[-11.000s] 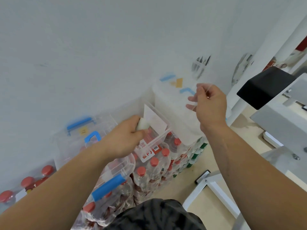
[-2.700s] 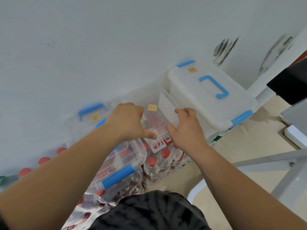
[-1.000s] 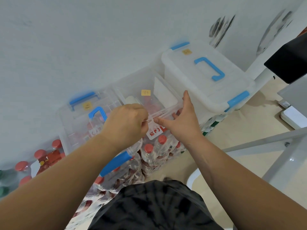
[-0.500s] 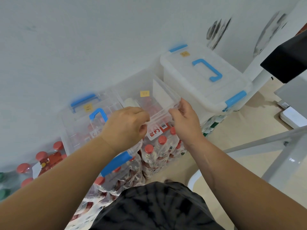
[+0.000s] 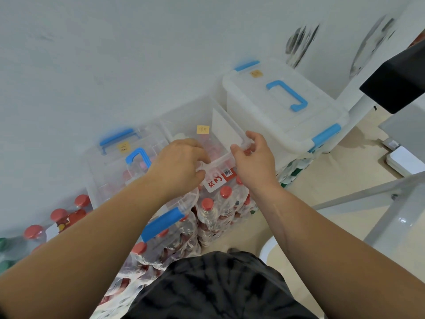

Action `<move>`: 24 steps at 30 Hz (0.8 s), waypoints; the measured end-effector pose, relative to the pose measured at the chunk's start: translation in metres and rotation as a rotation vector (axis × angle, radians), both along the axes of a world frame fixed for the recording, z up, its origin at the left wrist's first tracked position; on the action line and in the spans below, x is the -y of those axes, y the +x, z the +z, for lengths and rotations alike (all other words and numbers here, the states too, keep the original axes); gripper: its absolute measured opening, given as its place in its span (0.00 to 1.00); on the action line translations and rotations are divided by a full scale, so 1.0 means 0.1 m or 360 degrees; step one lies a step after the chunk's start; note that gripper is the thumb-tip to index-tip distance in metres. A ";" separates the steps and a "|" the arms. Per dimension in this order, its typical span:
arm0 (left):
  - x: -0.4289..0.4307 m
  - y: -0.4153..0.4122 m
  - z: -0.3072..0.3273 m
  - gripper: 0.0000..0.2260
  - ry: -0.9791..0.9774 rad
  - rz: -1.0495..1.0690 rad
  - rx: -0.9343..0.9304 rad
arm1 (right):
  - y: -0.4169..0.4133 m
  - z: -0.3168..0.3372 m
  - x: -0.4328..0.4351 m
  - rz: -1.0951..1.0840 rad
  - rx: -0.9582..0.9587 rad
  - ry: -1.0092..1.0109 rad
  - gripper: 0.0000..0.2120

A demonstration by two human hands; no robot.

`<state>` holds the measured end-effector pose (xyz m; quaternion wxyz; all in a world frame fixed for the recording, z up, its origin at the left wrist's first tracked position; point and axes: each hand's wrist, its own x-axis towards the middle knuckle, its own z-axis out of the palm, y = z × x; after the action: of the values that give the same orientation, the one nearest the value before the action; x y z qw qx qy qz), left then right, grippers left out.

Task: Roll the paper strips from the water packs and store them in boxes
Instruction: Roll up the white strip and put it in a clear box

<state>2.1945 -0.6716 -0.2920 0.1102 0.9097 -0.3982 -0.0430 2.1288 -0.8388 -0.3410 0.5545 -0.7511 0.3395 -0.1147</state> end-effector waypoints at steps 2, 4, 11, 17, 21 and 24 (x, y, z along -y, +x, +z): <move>-0.02 0.03 0.03 0.12 0.0046 0.0041 -0.0088 | 0.02 0.01 -0.02 0.0001 0.0001 -0.0037 0.23; -0.04 0.06 0.03 0.13 0.0094 0.0023 -0.0101 | 0.04 0.01 -0.03 0.0006 -0.0001 -0.0047 0.24; -0.02 0.38 0.09 0.29 0.0229 0.0190 -0.0096 | 0.07 0.08 -0.05 0.0444 -0.0212 -0.0849 0.25; 0.02 0.66 0.06 0.52 0.0517 0.0333 -0.0196 | 0.36 0.19 -0.05 0.1111 -0.0423 -0.1516 0.27; 0.00 0.71 0.05 0.57 0.0548 0.0348 -0.0262 | 0.64 0.17 -0.05 0.1265 -0.0482 -0.1556 0.32; -0.01 0.74 0.06 0.61 0.0598 0.0340 -0.0326 | 0.74 0.15 -0.03 0.1285 -0.0527 -0.1519 0.37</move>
<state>2.2683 -0.6707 -0.2858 -0.0172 0.9420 -0.2713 -0.1966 2.2025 -0.8360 -0.3263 0.0995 -0.9914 0.0231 0.0819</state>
